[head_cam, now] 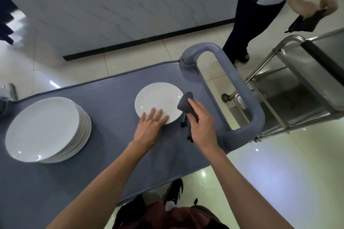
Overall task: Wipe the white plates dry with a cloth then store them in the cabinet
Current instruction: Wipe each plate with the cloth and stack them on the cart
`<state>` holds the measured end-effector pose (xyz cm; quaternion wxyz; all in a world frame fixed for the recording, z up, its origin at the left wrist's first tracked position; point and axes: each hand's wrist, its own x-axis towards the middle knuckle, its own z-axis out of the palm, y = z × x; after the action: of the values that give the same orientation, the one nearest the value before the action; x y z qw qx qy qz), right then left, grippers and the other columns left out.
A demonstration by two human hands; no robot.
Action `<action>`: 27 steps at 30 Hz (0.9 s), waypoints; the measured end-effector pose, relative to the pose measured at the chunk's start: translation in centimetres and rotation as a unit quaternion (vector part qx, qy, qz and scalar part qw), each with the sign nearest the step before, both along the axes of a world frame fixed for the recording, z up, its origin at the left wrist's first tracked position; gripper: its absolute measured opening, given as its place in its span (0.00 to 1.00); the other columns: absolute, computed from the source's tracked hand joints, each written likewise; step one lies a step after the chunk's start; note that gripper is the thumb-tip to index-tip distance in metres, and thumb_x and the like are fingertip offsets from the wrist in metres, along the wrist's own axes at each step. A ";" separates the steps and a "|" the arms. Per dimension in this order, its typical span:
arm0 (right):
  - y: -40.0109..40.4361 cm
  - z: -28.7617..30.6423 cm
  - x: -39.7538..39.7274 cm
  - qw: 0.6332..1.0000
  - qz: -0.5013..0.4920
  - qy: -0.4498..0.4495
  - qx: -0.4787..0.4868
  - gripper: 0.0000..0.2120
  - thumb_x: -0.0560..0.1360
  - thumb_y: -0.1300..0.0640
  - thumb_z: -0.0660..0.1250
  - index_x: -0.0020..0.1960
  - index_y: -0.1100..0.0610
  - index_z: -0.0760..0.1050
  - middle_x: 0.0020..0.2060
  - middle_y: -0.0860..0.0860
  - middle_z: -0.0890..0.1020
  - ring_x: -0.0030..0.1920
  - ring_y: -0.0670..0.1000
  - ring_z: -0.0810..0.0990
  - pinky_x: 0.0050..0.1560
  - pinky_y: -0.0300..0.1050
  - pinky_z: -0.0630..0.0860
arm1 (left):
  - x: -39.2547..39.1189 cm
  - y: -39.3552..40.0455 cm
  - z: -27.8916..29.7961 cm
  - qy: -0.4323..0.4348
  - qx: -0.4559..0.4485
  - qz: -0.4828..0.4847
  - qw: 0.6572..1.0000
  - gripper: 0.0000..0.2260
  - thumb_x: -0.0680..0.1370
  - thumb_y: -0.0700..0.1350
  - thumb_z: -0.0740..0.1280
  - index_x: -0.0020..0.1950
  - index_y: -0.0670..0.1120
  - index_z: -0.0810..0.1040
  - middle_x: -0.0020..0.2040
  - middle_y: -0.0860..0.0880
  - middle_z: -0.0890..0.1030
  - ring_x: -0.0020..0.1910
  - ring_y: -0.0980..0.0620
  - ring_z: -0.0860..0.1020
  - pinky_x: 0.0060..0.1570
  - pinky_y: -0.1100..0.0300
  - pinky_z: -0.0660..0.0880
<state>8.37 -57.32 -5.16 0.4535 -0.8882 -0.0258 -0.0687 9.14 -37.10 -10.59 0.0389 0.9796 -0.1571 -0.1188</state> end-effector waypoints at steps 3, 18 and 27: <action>-0.2 -0.2 0.2 1.000 0.015 0.008 0.001 0.22 0.81 0.62 0.65 0.74 0.55 0.70 0.67 0.42 0.74 0.66 0.39 0.71 0.66 0.30 0.67 | -0.2 -0.3 -0.5 0.006 -0.012 0.009 1.000 0.27 0.81 0.39 0.60 0.79 0.53 0.62 0.81 0.47 0.59 0.80 0.41 0.54 0.75 0.42 0.53; 0.3 0.0 0.1 0.999 0.031 0.020 0.019 0.21 0.81 0.63 0.65 0.73 0.54 0.71 0.68 0.41 0.73 0.67 0.38 0.70 0.66 0.25 0.63 | -1.7 0.7 0.2 -0.035 -0.071 0.070 0.994 0.07 0.76 0.40 0.63 0.43 0.44 0.79 0.41 0.48 0.81 0.45 0.42 0.78 0.38 0.50 0.76; 5.5 1.3 -0.1 0.998 0.056 0.001 0.030 0.21 0.80 0.64 0.66 0.72 0.56 0.73 0.69 0.44 0.74 0.69 0.44 0.72 0.70 0.33 0.65 | -2.8 5.5 3.8 -0.110 -0.123 0.122 0.979 0.10 0.78 0.44 0.64 0.39 0.45 0.78 0.36 0.49 0.78 0.38 0.43 0.76 0.36 0.51 0.74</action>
<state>8.28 -51.85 -3.89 0.4832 -0.8714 -0.0730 -0.0430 6.29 -31.65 -6.76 0.1558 0.9862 -0.0535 0.0157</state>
